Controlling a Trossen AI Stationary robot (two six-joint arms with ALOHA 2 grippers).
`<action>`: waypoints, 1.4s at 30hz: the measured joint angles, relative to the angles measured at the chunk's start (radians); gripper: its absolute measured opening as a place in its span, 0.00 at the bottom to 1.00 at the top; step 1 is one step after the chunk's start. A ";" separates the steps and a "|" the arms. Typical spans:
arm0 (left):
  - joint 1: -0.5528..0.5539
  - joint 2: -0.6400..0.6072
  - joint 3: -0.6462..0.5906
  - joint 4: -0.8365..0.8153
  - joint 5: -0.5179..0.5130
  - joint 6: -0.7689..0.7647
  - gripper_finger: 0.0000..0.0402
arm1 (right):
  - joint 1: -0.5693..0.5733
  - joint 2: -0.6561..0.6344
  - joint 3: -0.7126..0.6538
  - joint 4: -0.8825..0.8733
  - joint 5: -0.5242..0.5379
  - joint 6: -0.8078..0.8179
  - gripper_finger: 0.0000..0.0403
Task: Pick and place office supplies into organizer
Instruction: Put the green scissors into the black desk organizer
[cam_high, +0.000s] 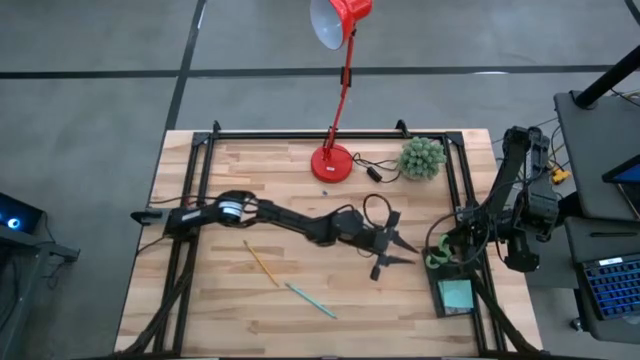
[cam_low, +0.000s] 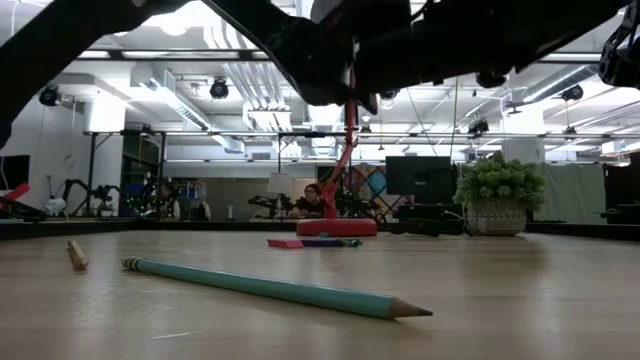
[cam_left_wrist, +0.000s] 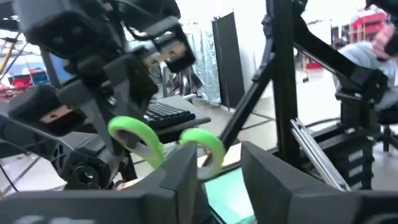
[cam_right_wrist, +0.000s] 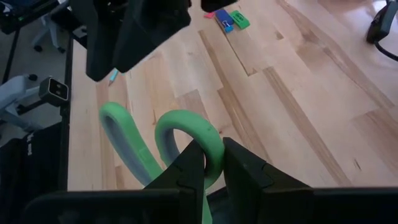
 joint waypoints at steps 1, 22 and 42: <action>0.001 0.009 0.014 0.002 0.000 -0.002 0.24 | 0.000 0.000 0.000 0.000 0.000 0.000 0.11; 0.001 0.029 0.034 -0.038 0.029 -0.079 0.03 | 0.000 0.000 0.000 0.000 0.000 -0.002 0.11; 0.003 0.024 0.045 -0.079 0.025 -0.079 0.38 | 0.000 0.000 0.000 0.000 0.037 -0.007 0.11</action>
